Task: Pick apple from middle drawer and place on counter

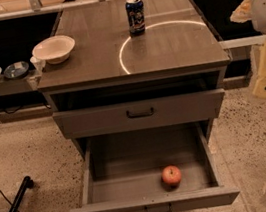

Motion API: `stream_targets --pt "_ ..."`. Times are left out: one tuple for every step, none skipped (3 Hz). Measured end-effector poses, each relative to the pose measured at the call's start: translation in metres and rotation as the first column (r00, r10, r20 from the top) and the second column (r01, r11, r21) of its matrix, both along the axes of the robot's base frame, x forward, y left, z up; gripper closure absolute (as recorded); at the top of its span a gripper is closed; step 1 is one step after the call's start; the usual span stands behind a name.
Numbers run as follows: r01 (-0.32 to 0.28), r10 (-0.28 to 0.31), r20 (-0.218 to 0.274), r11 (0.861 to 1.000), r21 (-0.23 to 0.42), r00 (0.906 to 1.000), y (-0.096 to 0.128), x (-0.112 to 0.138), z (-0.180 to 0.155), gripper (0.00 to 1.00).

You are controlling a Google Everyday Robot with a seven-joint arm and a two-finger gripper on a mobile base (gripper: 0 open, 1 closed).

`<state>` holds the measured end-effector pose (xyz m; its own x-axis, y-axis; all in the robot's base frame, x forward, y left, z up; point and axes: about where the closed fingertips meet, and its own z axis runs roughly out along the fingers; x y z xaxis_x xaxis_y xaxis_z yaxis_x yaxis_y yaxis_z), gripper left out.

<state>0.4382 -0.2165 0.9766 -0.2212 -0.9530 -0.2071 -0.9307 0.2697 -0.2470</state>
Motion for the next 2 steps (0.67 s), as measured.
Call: stream_targets --pt "0.0 0.0 0.0 1.0 0.0 1.0 0.0 0.0 0.0 0.0" --pt "0.012 -0.011 -0.011 0.997 0.076 0.9999 -0.007 0.011 -0.035 0.0"
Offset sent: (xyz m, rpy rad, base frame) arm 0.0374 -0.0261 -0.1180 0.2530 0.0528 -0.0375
